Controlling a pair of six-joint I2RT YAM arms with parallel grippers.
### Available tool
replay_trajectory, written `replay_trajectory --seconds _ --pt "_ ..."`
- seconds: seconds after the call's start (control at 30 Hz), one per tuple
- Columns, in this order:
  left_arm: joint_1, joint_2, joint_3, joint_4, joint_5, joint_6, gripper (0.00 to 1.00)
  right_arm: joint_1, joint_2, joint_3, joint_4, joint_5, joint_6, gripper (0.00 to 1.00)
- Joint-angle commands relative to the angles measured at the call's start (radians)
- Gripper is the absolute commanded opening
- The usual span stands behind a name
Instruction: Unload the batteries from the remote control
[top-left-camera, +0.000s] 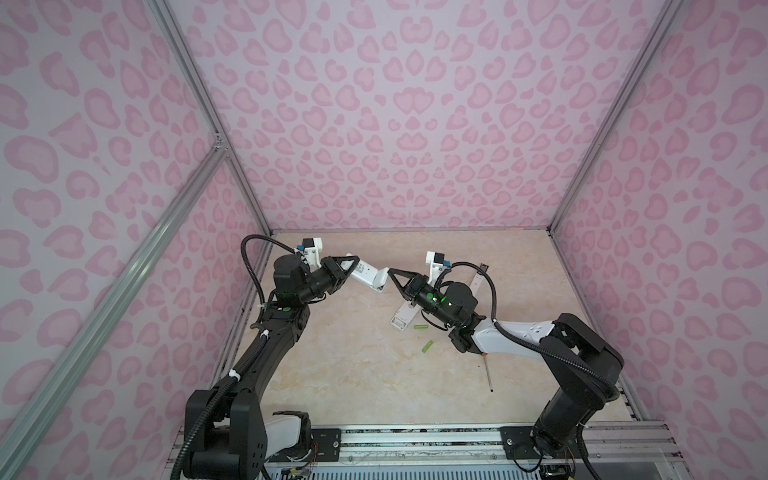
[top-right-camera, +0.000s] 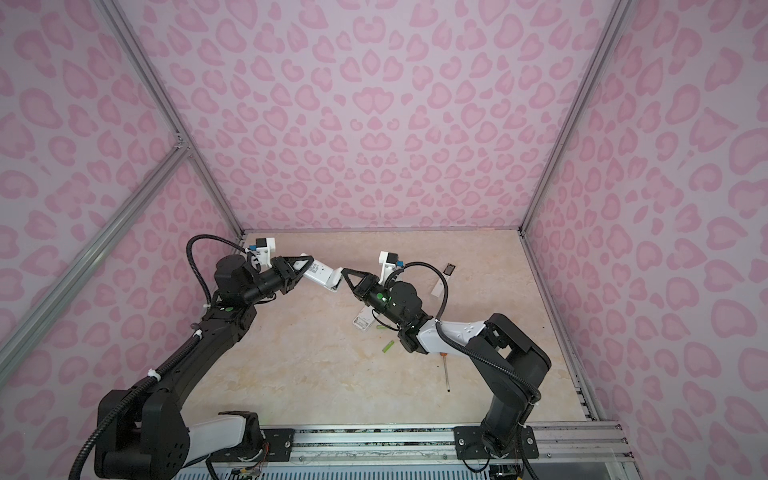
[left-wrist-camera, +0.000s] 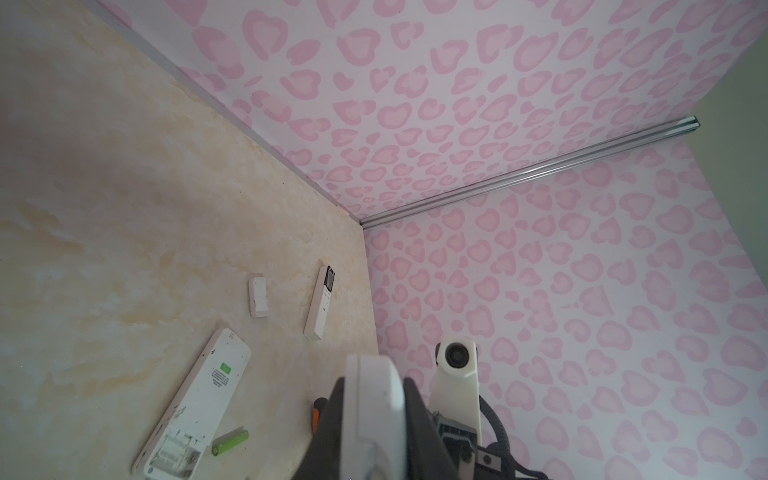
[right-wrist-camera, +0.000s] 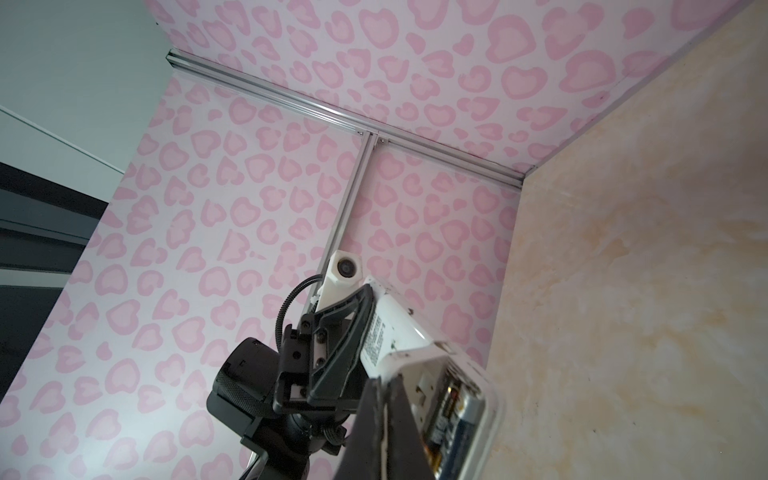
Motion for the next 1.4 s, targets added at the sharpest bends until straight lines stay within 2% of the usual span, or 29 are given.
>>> replay_trajectory --seconds 0.0,0.73,1.37 --pt "0.001 0.0 0.015 0.063 0.098 -0.018 0.04 -0.001 -0.002 -0.002 -0.026 -0.015 -0.035 0.0" --pt "0.022 -0.011 0.0 0.059 0.109 -0.006 0.04 -0.001 -0.044 0.009 -0.027 -0.04 -0.071 0.0" --pt "0.028 0.016 -0.019 0.061 0.118 0.012 0.04 0.001 -0.094 -0.008 -0.111 -0.023 -0.134 0.0"
